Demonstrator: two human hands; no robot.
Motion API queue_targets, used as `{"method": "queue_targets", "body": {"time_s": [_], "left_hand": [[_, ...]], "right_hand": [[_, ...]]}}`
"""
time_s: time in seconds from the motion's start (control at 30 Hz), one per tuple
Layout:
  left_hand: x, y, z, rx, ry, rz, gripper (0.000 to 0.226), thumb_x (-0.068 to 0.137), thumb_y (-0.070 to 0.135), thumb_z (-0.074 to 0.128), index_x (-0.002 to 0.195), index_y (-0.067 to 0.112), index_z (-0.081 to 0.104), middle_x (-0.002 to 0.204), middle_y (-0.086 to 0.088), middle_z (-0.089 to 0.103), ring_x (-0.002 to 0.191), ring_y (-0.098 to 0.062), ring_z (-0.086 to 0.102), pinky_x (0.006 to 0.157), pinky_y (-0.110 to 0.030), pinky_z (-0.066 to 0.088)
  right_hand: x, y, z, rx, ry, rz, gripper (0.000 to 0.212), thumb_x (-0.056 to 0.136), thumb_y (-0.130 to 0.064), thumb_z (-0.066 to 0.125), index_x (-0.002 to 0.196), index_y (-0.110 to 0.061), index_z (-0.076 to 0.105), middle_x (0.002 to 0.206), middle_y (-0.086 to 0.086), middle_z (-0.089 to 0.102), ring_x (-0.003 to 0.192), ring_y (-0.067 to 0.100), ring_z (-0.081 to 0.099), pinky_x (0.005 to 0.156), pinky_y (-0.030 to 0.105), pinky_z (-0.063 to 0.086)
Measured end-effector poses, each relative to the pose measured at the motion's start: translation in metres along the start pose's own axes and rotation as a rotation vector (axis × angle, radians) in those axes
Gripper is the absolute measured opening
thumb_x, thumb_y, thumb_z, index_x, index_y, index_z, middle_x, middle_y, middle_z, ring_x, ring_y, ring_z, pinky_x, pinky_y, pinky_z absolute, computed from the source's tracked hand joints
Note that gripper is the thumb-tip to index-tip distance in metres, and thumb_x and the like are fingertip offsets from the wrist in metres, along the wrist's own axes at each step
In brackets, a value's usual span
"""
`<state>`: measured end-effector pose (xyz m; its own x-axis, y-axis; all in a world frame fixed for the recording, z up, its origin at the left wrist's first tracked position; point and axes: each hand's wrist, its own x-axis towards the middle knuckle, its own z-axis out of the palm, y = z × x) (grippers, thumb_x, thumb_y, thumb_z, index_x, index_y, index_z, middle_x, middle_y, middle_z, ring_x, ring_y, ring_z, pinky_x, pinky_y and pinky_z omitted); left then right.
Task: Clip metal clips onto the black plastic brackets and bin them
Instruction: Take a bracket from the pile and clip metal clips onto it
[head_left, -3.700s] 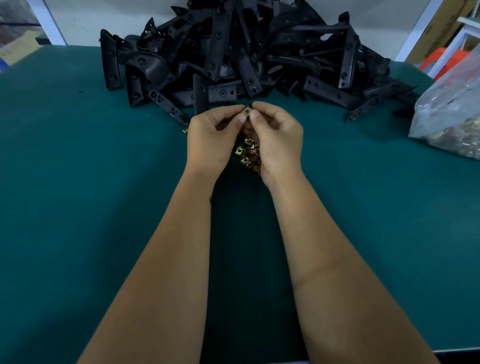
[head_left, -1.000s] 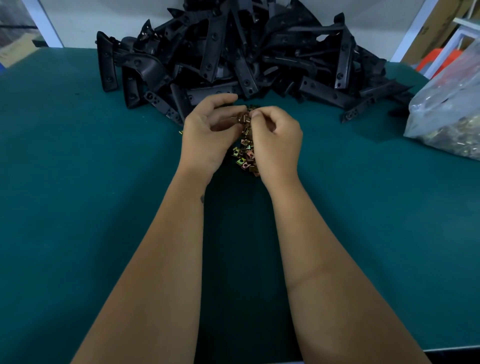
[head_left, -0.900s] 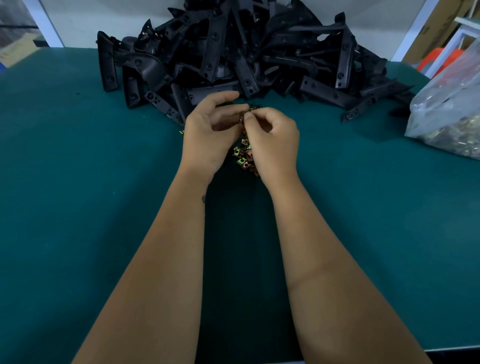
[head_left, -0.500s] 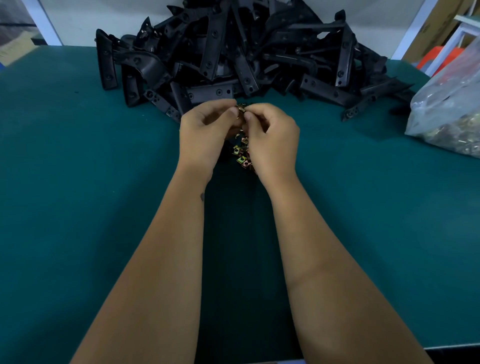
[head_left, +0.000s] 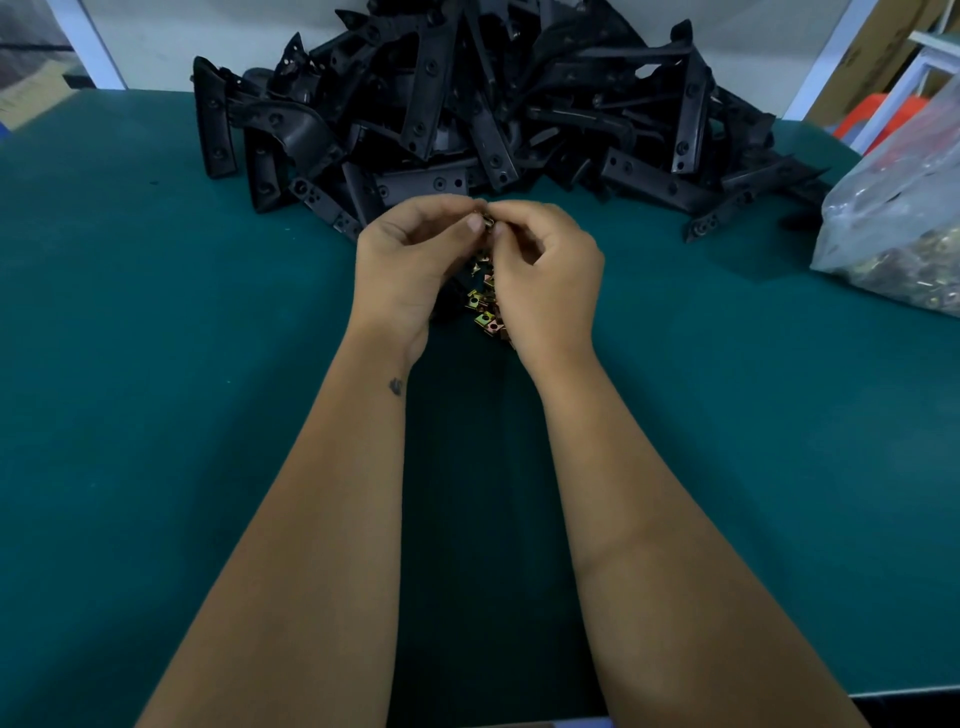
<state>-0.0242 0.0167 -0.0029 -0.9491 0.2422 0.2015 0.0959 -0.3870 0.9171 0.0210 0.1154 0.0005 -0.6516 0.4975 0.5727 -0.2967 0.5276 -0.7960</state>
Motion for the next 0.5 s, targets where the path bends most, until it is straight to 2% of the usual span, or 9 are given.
{"method": "queue_targets", "body": {"time_s": [0.17,0.3,0.5], "left_hand": [[0.0018,-0.0007,0.0,0.001,-0.016,0.024,0.023,0.089,-0.01,0.062,0.1,0.009,0.067,0.097,-0.001,0.076,0.099,-0.016,0.07,0.088,-0.029,0.056],[0.0019,-0.0009,-0.0006,0.023,-0.008,0.016,0.026,0.089,-0.01,0.061,0.101,0.011,0.068,0.095,0.0,0.077,0.094,-0.014,0.071,0.081,-0.024,0.055],[0.0026,0.0,-0.0019,0.073,0.012,0.0,0.026,0.089,-0.01,0.061,0.1,0.011,0.071,0.092,-0.002,0.074,0.087,-0.013,0.069,0.082,-0.024,0.055]], "right_hand": [[-0.0003,0.0007,0.0003,-0.029,-0.012,0.028,0.017,0.09,-0.003,0.062,0.1,-0.005,0.074,0.094,0.006,0.072,0.089,0.016,0.067,0.083,0.032,0.054],[-0.0008,0.001,-0.0003,-0.075,-0.019,-0.01,0.014,0.089,-0.005,0.063,0.096,-0.005,0.075,0.09,0.004,0.072,0.085,0.016,0.065,0.08,0.034,0.053],[-0.0009,0.0039,0.0004,-0.144,-0.016,-0.096,0.014,0.089,-0.003,0.064,0.097,-0.003,0.075,0.09,0.007,0.07,0.085,0.019,0.065,0.079,0.032,0.052]]}}
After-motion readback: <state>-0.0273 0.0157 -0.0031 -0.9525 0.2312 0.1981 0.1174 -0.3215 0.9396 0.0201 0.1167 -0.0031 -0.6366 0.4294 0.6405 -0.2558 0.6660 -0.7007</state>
